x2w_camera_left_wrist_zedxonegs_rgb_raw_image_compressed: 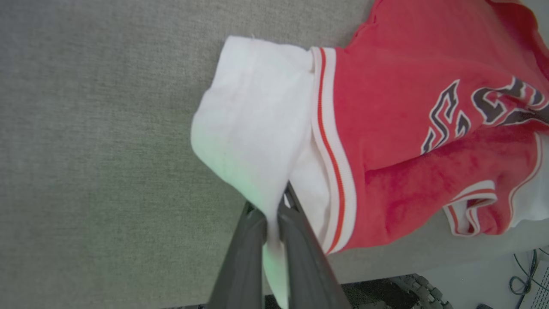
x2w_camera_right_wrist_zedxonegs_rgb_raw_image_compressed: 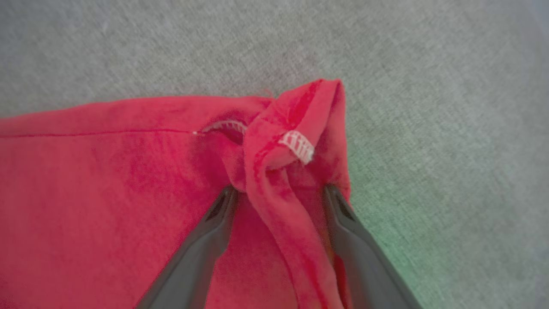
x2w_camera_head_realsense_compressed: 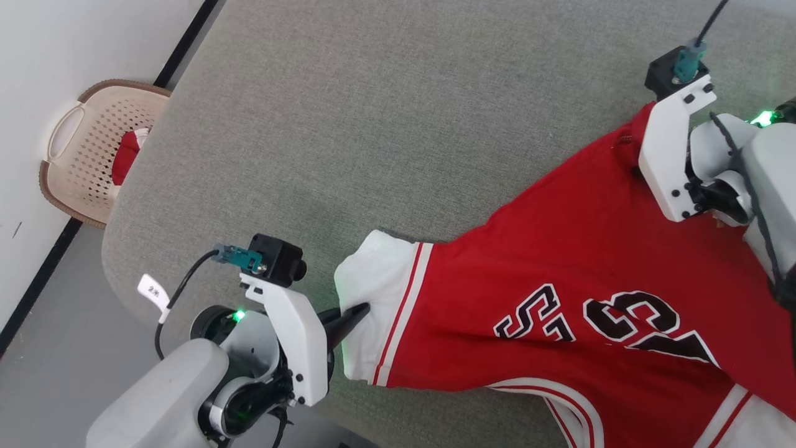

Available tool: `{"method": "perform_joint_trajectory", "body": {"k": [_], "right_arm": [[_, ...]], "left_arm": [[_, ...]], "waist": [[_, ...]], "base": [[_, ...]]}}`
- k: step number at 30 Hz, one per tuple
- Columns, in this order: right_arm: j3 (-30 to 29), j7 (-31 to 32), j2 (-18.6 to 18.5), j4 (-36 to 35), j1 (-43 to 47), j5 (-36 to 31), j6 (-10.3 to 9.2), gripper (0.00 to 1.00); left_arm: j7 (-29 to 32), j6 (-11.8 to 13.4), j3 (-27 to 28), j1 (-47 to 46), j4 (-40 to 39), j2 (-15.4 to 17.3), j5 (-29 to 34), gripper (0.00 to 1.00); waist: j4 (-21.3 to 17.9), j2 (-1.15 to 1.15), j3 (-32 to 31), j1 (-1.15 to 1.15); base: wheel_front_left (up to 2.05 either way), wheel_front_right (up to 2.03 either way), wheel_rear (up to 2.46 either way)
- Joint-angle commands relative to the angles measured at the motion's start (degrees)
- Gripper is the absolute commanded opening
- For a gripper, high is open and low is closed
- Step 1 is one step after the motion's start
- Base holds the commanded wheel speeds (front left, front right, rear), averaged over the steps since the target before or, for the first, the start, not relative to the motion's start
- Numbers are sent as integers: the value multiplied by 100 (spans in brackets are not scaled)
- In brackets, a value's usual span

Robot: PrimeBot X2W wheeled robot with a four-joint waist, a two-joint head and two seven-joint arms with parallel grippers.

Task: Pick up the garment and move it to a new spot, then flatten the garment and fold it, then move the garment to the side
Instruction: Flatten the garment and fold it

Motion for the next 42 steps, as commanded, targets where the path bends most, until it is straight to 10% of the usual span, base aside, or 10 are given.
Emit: {"method": "perform_joint_trajectory", "body": {"k": [1, 2, 3, 27, 42], "right_arm": [[388, 79, 39, 482, 359, 53, -16, 100], [440, 82, 48, 619, 354, 158, -15, 78], [491, 73, 82, 706, 334, 262, -16, 0], [318, -1616, -480, -473, -859, 1304, -24, 0], [-890, -1514, -498, -1393, -455, 902, -28, 0]], "left_arm": [[-13, -61, -5, -116, 81, -48, -3, 0], [-6, -84, -7, -145, 127, -58, -7, 0], [5, -92, -6, -181, 173, -62, -7, 0], [1215, 242, 725, -2057, 41, 1662, 472, 0], [1229, -190, 747, -3574, 979, 1492, 1060, 0]], "waist": [[6, -1, 1, 0], [-1, -1, -5, 0], [-11, -1, -14, 0], [-1699, -1, -1057, 0], [-2354, -1, -1713, 0]], "base": [[0, 0, 0], [0, 0, 0], [0, 0, 0], [0, 0, 0], [0, 0, 0]]}}
